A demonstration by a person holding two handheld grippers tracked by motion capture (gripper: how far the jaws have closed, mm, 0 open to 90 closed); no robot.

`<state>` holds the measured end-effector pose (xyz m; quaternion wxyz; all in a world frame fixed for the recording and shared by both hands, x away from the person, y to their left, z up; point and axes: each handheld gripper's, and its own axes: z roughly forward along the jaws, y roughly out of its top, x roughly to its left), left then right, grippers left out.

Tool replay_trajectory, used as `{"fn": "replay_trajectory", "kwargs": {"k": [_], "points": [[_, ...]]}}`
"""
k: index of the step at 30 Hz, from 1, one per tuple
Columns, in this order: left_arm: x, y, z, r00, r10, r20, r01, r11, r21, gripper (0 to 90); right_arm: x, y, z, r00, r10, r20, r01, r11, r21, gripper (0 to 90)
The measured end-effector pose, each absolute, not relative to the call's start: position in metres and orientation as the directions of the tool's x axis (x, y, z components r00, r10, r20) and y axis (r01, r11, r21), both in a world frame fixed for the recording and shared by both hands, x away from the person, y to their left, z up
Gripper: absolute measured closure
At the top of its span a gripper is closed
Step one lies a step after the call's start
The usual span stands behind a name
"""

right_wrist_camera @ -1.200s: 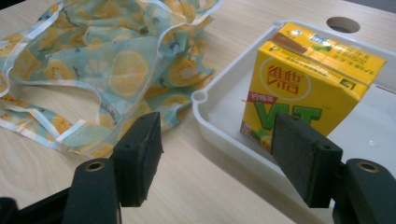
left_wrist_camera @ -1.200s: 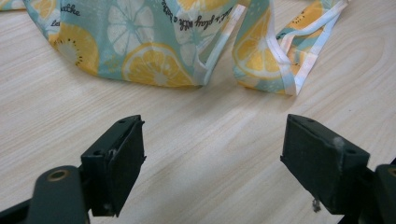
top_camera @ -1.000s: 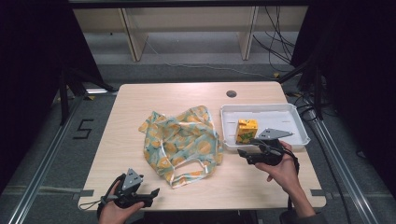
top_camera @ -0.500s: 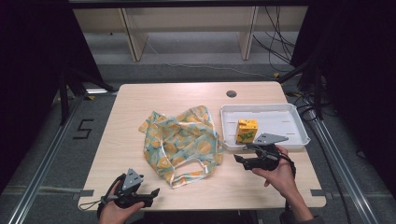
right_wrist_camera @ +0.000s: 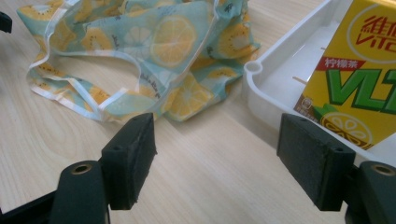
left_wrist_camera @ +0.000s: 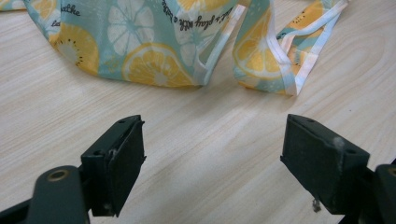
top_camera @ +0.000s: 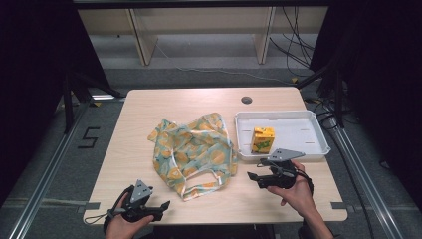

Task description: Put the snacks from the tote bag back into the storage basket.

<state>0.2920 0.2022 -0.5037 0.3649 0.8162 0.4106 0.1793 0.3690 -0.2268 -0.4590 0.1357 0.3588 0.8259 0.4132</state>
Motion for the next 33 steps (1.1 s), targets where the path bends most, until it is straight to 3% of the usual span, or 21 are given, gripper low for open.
{"fn": "replay_trajectory", "kwargs": {"k": [7,33], "points": [[0.292,0.205,-0.502,0.622,0.783,0.014,0.533,-0.436,0.725,20.5,0.364,-0.227,-0.464,-0.703,0.707,0.084,0.5,0.406,0.765,28.5],[0.292,0.203,-0.505,0.604,0.797,-0.007,0.536,-0.4,0.743,20.6,0.337,-0.233,-0.487,-0.727,0.684,0.066,0.505,0.466,0.727,22.3]]}}
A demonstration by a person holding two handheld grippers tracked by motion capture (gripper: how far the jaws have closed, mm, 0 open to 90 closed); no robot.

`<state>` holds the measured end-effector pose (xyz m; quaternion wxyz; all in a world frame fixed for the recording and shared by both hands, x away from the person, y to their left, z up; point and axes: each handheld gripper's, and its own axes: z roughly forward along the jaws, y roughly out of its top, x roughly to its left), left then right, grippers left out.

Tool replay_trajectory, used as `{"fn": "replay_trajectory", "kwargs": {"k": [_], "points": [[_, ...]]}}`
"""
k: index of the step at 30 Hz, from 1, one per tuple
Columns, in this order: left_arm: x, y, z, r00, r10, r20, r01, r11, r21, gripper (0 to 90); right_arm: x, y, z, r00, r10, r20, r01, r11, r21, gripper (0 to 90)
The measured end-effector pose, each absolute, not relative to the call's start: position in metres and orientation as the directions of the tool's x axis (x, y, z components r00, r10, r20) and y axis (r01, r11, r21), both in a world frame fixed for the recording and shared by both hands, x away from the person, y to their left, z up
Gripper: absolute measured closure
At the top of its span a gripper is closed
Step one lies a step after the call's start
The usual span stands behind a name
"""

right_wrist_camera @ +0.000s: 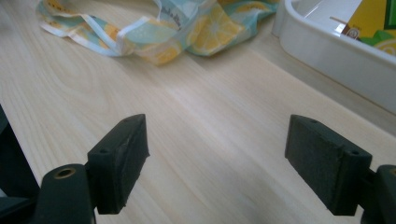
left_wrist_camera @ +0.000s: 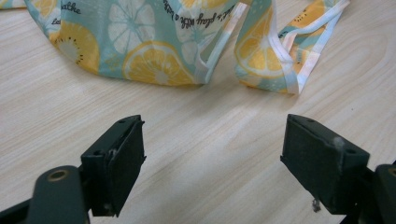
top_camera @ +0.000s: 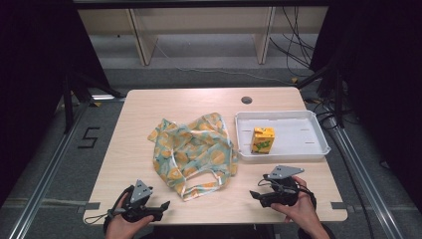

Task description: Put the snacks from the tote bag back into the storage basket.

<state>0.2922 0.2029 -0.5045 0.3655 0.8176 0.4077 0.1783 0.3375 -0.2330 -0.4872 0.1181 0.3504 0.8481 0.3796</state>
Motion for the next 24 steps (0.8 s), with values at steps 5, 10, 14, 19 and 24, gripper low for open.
{"fn": "replay_trajectory", "kwargs": {"k": [5,10,14,19,24], "points": [[0.292,0.202,-0.505,0.593,0.805,-0.013,0.545,-0.389,0.743,20.6,0.331,-0.236,-0.491,-0.727,0.683,0.068,0.517,0.48,0.709,21.5],[0.293,0.204,-0.505,0.604,0.797,-0.002,0.54,-0.408,0.736,20.6,0.328,-0.238,-0.495,-0.741,0.668,0.063,0.512,0.501,0.698,21.2],[0.293,0.203,-0.505,0.604,0.797,-0.006,0.543,-0.405,0.736,20.6,0.326,-0.24,-0.495,-0.743,0.668,0.048,0.503,0.509,0.698,21.1],[0.293,0.203,-0.505,0.604,0.797,-0.006,0.543,-0.406,0.735,20.5,0.326,-0.238,-0.496,-0.731,0.679,0.062,0.513,0.488,0.706,21.3],[0.293,0.202,-0.505,0.597,0.802,-0.01,0.543,-0.395,0.741,20.6,0.326,-0.238,-0.497,-0.719,0.691,0.074,0.529,0.475,0.703,21.5]]}}
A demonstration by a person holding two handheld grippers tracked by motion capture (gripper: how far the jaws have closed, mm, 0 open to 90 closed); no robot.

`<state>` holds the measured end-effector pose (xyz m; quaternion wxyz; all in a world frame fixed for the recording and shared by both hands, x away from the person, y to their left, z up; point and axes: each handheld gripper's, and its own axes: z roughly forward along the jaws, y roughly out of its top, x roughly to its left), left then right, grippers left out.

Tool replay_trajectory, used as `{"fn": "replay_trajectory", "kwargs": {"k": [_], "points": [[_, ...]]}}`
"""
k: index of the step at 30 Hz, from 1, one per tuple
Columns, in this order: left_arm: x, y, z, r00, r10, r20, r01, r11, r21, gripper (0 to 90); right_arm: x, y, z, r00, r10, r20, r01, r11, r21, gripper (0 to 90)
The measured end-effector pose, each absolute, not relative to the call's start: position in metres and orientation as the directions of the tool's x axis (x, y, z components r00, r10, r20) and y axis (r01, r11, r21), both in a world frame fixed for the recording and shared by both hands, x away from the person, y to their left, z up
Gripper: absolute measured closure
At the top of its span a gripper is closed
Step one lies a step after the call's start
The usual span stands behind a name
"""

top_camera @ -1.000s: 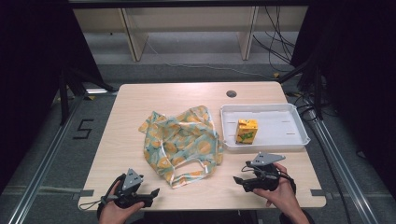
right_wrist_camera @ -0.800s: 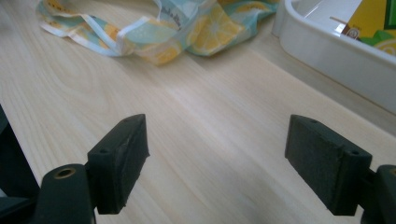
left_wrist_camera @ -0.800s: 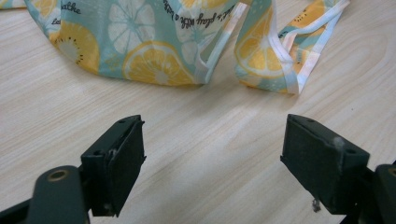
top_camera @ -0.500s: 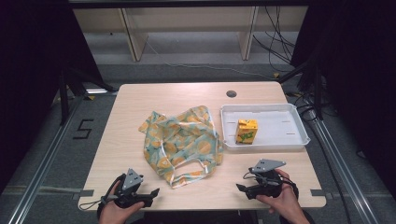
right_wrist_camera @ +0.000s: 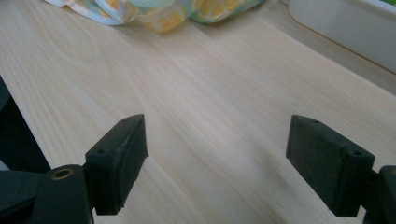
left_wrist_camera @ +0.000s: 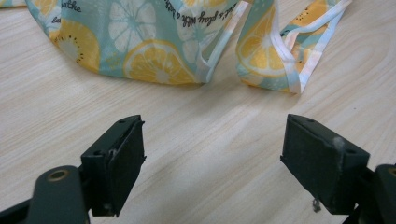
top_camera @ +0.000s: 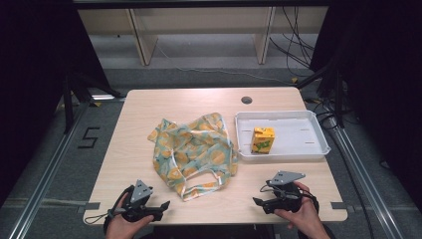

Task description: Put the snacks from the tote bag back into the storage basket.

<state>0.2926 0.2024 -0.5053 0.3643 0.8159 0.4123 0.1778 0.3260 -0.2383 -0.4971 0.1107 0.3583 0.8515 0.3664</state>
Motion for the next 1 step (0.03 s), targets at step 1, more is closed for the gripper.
{"fn": "replay_trajectory", "kwargs": {"k": [1], "points": [[0.2926,0.2024,-0.5053,0.597,0.802,-0.01,0.543,-0.395,0.741,20.6,0.3275,-0.2399,-0.4973,-0.731,0.68,0.049,0.506,0.493,0.708,21.5]]}}
